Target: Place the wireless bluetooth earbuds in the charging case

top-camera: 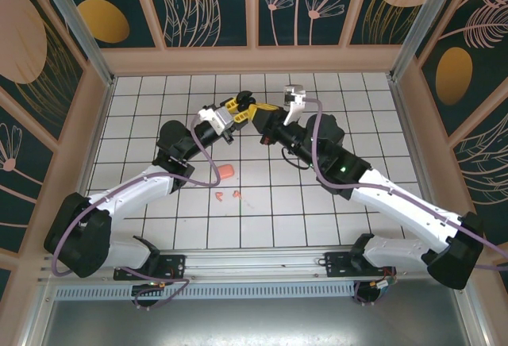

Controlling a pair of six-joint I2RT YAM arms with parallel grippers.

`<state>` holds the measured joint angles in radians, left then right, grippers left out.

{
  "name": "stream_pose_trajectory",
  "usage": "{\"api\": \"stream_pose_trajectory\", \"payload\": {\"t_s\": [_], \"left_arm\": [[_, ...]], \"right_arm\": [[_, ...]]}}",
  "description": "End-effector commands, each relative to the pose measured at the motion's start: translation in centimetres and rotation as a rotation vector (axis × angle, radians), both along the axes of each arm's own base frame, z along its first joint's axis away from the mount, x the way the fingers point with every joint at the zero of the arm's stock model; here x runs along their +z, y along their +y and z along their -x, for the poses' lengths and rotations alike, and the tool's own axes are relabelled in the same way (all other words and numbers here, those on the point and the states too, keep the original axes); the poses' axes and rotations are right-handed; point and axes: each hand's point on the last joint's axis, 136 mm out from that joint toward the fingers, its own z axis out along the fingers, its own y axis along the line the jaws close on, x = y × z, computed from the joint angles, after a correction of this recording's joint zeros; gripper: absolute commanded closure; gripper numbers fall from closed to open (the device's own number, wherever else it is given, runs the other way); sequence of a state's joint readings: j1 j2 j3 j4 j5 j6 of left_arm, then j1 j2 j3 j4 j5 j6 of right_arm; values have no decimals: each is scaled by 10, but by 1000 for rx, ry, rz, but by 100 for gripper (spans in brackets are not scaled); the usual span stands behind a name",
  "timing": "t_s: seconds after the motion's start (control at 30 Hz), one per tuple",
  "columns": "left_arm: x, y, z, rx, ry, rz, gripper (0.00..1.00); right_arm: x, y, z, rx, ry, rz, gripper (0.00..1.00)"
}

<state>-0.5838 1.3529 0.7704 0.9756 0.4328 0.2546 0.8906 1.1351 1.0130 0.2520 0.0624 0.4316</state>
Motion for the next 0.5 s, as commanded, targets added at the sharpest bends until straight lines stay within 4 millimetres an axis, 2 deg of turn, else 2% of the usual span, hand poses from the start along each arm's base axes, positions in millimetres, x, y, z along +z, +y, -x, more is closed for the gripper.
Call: {"api": "stream_pose_trajectory", "payload": {"t_s": [0.0,0.2,0.47], "left_arm": [[1,2,1,38,-61,-42,100],[0,1,4,21,-58,-42,100],[5,-1,7,-8,-47,-16,100]], "right_arm": [[36,-13,8,-22,-103,-132,95],[42,-18,5,-55,-129,-158,95],[40,-14,-4,-64,-121,-160,96]]}}
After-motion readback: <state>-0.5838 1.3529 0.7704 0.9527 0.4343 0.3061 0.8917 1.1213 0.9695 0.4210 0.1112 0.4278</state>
